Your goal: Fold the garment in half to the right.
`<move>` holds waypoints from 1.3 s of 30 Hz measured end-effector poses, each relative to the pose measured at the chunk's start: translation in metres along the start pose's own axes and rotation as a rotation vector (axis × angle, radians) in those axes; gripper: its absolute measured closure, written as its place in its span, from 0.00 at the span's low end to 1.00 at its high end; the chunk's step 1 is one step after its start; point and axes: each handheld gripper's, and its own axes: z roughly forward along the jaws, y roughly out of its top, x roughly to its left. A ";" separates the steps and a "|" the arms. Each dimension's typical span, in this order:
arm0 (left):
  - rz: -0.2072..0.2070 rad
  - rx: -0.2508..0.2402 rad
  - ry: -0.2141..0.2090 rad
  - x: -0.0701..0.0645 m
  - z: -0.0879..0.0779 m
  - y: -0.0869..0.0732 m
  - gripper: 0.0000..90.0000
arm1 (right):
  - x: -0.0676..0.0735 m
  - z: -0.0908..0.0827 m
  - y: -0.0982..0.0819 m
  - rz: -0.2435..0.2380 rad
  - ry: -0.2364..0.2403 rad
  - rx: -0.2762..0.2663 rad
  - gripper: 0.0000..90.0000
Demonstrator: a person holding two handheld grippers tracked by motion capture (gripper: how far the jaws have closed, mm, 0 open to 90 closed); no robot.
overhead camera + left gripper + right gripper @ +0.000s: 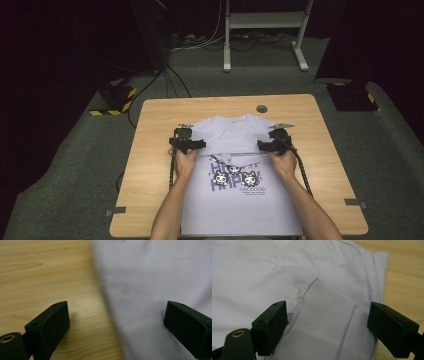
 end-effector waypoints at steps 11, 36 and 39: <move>0.065 -0.011 -0.026 -0.028 0.011 0.006 0.07 | 0.031 0.015 0.010 -0.112 0.022 0.009 0.19; 0.182 -0.029 -0.177 -0.039 -0.007 -0.015 0.06 | 0.011 0.000 -0.002 -0.141 0.054 0.033 0.19; 0.185 -0.014 -0.178 -0.039 -0.011 -0.018 0.06 | 0.012 -0.004 -0.006 -0.126 0.075 0.055 0.17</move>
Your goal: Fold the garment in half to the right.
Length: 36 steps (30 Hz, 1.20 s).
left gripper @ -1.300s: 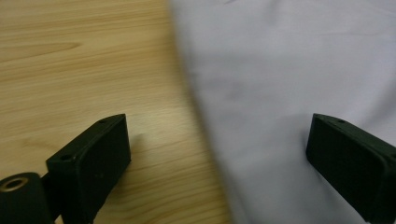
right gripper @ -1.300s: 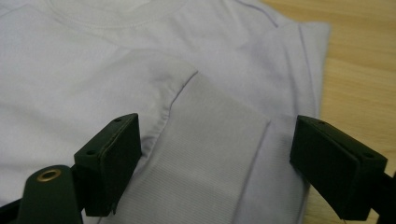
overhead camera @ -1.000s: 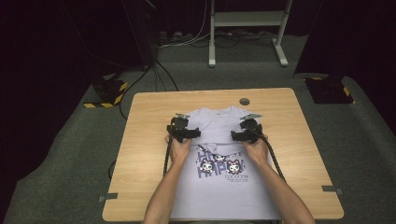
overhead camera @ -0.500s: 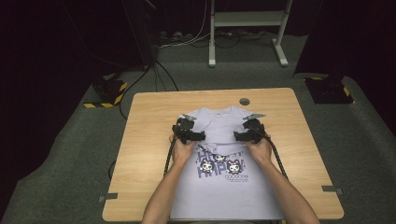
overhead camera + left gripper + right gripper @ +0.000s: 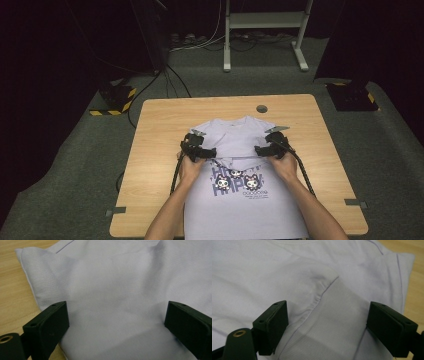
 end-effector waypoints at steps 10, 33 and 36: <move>0.009 0.012 -0.029 -0.002 -0.010 -0.010 0.05 | 0.009 -0.009 -0.009 -0.019 0.014 0.011 0.16; -0.026 -0.055 -0.044 0.002 -0.006 0.025 0.08 | -0.002 -0.011 0.023 0.009 0.024 -0.076 0.25; -0.042 -0.047 -0.022 0.003 0.004 0.031 0.11 | -0.005 0.001 0.029 0.025 0.009 -0.045 0.25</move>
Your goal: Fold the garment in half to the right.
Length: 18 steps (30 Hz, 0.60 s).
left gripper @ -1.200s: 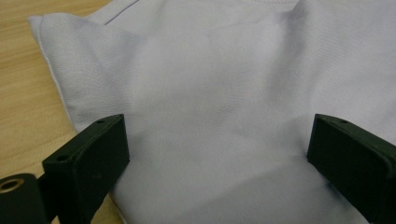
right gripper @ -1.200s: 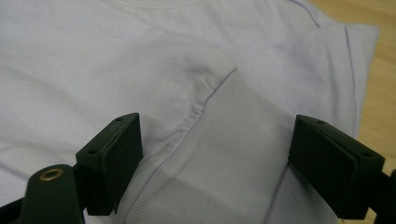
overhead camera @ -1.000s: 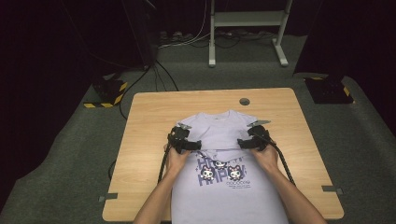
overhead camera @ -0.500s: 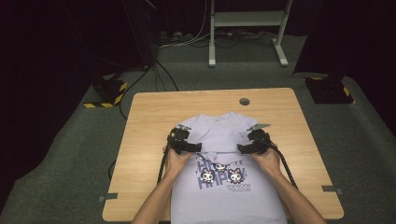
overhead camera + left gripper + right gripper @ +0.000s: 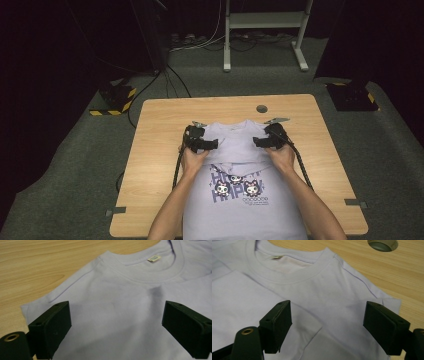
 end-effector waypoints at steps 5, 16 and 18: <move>-0.019 0.027 0.023 0.001 0.015 0.002 0.14 | -0.002 0.012 0.000 0.022 -0.032 -0.008 0.28; -0.002 0.046 0.057 -0.005 0.024 0.003 0.17 | -0.003 0.011 0.006 0.020 0.001 -0.018 0.29; -0.005 0.047 0.056 -0.005 0.023 0.002 0.17 | -0.002 0.010 0.008 0.015 0.005 -0.012 0.29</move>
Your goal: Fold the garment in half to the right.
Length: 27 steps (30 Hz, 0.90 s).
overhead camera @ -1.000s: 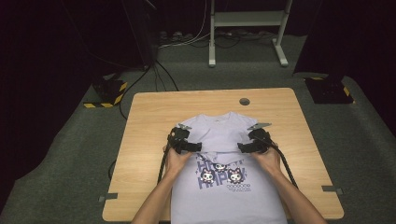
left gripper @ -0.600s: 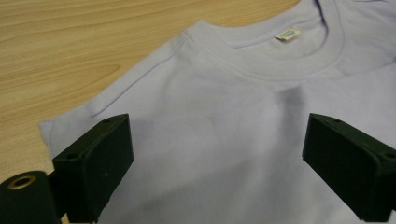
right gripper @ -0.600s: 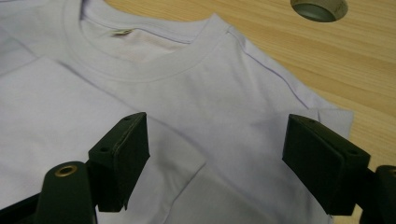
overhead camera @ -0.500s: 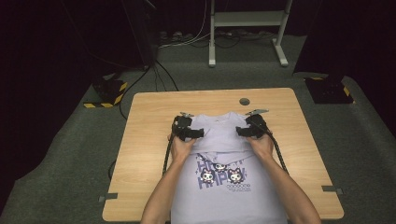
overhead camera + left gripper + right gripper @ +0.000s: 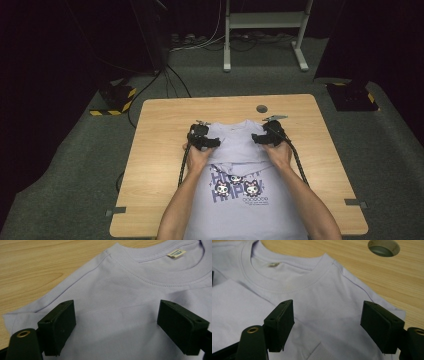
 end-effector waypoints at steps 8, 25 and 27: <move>0.035 -0.022 0.028 -0.007 -0.001 -0.003 0.29 | 0.000 0.014 -0.001 -0.025 -0.029 0.095 0.32; 0.064 -0.087 -0.133 -0.009 -0.005 -0.012 0.92 | 0.003 0.010 0.000 -0.011 0.101 0.102 0.93; 0.054 -0.089 -0.153 -0.007 -0.007 -0.012 0.93 | 0.002 0.010 0.000 -0.006 0.112 0.102 0.93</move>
